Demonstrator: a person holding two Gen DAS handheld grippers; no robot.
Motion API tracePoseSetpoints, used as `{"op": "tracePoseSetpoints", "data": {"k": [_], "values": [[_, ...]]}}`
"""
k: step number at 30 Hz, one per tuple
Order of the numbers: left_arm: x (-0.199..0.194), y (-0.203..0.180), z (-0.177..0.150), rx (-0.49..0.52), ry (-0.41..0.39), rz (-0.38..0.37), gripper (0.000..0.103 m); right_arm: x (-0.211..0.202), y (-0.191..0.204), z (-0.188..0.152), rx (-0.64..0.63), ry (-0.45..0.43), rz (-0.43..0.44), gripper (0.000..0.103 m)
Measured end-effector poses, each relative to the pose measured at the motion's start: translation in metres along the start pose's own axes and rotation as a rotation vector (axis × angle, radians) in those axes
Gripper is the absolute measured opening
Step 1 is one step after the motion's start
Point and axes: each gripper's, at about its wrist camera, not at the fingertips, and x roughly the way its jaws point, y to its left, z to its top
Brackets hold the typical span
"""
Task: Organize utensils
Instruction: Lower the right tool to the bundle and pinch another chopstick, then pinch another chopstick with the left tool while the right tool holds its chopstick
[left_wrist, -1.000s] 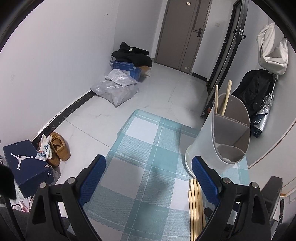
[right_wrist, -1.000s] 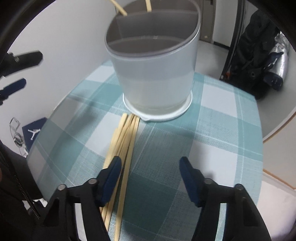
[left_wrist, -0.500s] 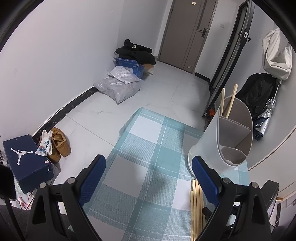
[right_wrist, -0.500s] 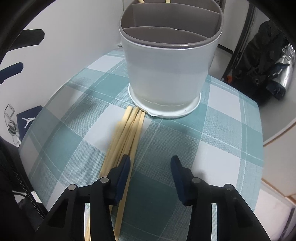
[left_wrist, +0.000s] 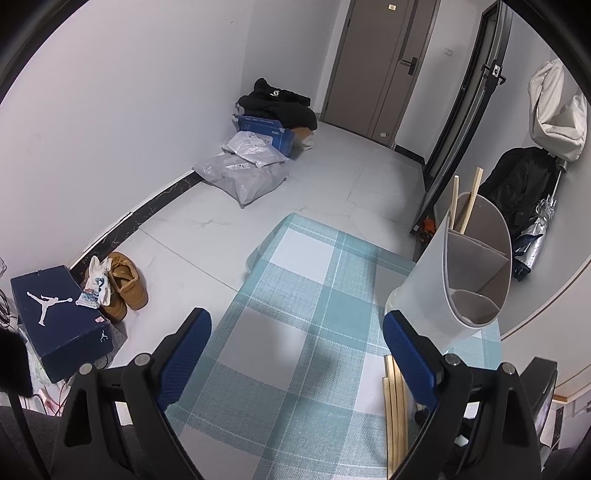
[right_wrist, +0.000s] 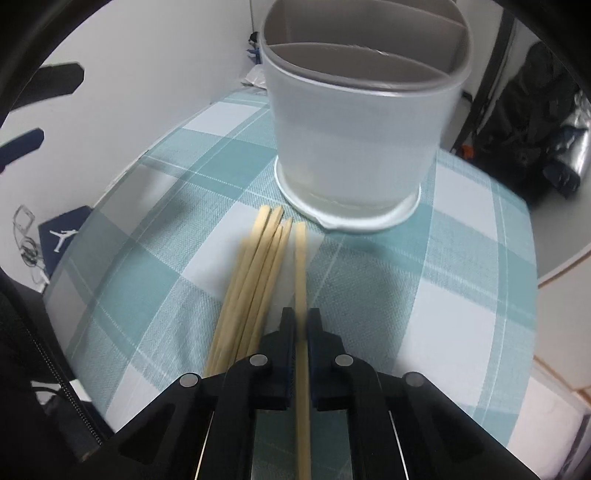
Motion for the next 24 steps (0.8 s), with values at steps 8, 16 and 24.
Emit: {"op": "tracePoseSetpoints", "data": {"k": [8,16,24], "values": [[0.006,0.006,0.000,-0.032,0.043,-0.015,0.092,-0.015,-0.019,-0.020,0.040,0.097,0.049,0.008],[0.008,0.002,-0.008,0.014,0.045,-0.005,0.092,0.004,-0.022,0.014,0.011,0.081,0.027,0.019],[0.033,-0.015,-0.028,0.133,0.195,-0.044,0.092,0.012,-0.026,0.028,0.044,0.030,0.093,0.006]]}}
